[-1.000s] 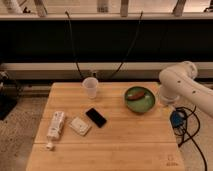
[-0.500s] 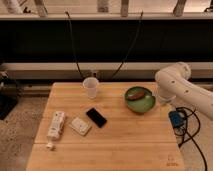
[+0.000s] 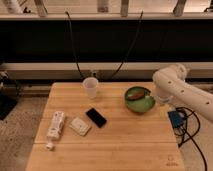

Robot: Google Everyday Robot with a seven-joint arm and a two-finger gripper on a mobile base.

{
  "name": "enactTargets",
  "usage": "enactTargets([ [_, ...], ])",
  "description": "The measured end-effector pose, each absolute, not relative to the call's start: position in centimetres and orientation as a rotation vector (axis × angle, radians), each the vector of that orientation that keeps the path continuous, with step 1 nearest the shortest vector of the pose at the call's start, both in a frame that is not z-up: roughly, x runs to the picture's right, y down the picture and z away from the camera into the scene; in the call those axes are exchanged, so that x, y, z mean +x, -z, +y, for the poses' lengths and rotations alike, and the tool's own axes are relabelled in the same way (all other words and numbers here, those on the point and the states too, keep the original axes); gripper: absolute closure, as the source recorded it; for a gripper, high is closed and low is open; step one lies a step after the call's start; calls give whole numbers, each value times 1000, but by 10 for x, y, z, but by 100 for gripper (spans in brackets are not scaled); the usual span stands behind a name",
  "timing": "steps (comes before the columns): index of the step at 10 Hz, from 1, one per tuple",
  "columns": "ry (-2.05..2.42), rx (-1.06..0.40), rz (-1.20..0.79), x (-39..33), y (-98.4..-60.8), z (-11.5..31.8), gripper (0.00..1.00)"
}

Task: Pick up the ceramic bowl

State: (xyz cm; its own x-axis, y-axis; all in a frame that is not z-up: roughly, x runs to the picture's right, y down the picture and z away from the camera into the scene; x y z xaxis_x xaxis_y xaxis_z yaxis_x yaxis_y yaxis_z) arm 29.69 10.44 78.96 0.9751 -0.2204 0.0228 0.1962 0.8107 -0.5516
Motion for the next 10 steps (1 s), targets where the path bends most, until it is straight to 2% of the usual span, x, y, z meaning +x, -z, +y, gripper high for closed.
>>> enactTargets([
  [10, 294, -604, 18, 301, -841, 125, 20],
])
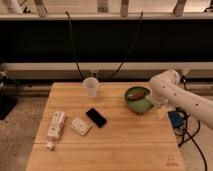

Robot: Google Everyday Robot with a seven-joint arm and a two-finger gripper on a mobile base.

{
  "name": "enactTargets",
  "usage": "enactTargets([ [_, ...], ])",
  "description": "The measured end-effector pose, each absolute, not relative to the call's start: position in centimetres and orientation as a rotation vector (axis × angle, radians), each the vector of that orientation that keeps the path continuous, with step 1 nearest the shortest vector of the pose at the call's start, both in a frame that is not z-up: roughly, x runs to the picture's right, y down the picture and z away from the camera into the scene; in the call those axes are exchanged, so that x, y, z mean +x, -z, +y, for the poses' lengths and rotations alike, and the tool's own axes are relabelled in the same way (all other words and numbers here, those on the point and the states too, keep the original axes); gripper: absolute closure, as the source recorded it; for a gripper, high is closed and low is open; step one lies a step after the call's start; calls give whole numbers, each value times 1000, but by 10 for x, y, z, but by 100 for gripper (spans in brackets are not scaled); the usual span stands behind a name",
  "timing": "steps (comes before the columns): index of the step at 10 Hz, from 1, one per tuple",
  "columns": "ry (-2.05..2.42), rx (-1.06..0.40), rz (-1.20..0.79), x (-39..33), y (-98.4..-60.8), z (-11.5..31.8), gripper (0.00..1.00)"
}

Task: Pick up the ceramic bowl

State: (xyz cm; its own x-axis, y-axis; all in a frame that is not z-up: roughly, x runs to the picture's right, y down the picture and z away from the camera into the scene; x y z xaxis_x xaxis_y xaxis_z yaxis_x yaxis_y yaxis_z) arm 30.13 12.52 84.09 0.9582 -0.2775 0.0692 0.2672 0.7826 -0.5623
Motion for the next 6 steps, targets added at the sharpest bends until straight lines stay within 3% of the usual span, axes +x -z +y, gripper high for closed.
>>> enactTargets([
  [6, 315, -623, -8, 306, -867, 139, 20],
])
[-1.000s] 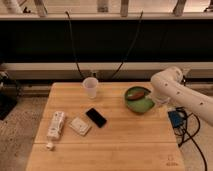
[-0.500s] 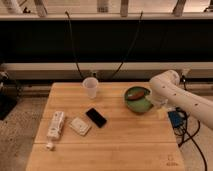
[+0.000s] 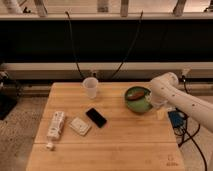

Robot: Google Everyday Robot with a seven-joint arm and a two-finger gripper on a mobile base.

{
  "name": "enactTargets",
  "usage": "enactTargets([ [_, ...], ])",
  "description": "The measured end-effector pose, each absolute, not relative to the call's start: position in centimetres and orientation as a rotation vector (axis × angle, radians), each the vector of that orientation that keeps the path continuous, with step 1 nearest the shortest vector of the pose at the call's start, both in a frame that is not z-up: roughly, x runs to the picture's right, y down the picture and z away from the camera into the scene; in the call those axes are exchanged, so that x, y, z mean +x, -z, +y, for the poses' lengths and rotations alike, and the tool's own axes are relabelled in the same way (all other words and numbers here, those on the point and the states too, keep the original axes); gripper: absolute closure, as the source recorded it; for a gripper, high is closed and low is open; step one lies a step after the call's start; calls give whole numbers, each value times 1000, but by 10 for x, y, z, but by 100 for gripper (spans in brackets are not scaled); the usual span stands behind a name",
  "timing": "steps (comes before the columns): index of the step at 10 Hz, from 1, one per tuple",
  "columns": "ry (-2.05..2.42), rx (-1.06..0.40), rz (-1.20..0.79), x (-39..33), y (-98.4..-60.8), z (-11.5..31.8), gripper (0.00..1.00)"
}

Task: Pick up the ceramic bowl

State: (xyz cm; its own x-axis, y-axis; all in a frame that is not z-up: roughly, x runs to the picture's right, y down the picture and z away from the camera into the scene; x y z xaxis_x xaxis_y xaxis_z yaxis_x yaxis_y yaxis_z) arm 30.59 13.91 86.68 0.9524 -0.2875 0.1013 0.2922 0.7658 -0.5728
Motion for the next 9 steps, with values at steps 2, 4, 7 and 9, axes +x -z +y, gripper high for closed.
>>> enactTargets([
  [2, 319, -632, -19, 307, -872, 143, 20],
  [4, 319, -646, -27, 306, -878, 152, 20],
  [7, 322, -653, -33, 308, -880, 157, 20],
  [9, 323, -659, -40, 308, -881, 160, 20],
])
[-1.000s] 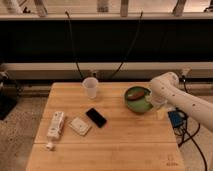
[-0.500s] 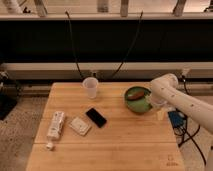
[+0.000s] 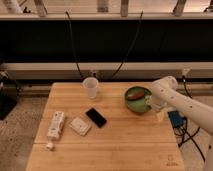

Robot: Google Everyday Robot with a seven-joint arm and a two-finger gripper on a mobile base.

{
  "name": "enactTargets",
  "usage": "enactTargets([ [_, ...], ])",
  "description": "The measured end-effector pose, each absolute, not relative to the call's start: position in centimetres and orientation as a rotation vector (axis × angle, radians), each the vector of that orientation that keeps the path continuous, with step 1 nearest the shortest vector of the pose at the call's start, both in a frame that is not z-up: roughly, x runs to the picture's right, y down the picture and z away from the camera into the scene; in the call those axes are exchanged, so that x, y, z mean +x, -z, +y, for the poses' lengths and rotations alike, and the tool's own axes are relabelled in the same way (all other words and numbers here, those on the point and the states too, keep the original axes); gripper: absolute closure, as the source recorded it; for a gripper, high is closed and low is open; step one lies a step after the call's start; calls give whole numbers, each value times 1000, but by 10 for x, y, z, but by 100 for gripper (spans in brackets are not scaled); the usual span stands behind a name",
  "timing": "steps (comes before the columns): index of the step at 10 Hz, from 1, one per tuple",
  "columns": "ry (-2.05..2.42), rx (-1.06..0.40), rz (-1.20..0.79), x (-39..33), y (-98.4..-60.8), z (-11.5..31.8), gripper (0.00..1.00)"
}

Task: Pick up the ceramic bowl

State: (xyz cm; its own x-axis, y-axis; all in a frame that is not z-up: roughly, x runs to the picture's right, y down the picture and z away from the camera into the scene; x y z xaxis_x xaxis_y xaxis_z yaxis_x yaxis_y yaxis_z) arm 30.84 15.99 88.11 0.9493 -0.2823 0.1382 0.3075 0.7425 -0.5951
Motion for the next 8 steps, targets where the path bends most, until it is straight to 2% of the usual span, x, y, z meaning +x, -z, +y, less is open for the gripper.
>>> enactTargets([
  [1, 323, -663, -43, 309, -882, 162, 25],
  [3, 325, -666, -46, 310, -882, 165, 44],
  [4, 326, -666, -48, 310, -883, 165, 48],
  [7, 328, -667, -52, 311, -882, 166, 50],
  [8, 329, -668, -52, 311, -881, 165, 55],
])
